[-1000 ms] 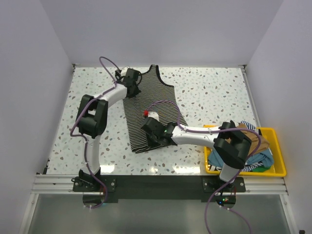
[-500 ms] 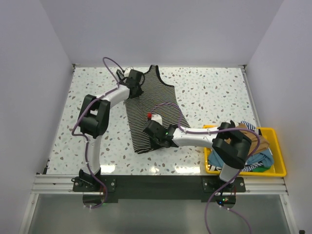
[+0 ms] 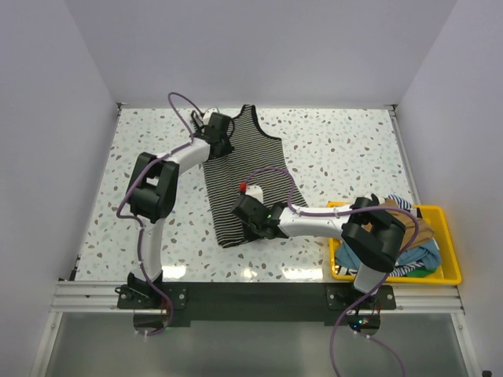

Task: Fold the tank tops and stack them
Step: Fold the tank top

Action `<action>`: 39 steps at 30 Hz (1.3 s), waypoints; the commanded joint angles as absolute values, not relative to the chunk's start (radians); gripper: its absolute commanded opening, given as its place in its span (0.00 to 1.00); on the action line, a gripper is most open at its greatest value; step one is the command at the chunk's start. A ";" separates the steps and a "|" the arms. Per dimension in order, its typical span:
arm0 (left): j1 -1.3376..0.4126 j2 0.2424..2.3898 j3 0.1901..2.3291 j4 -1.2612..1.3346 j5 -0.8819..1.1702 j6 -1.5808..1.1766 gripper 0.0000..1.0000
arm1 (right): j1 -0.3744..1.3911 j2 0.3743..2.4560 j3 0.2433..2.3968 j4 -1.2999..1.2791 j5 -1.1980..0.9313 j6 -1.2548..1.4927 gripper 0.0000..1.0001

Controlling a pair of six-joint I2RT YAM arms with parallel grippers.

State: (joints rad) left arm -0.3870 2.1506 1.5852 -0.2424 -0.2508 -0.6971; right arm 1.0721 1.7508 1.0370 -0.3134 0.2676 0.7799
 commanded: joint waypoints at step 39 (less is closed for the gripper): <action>-0.359 2.068 1.397 -0.141 -0.167 -0.715 0.01 | 1.181 1.910 1.223 -0.290 0.362 0.615 0.18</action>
State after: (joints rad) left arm -0.3664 2.0430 1.4040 -0.1581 -0.1780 -0.7071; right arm 1.1770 1.8904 1.1847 -0.3473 0.4076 0.6487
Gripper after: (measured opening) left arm 0.024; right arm 0.186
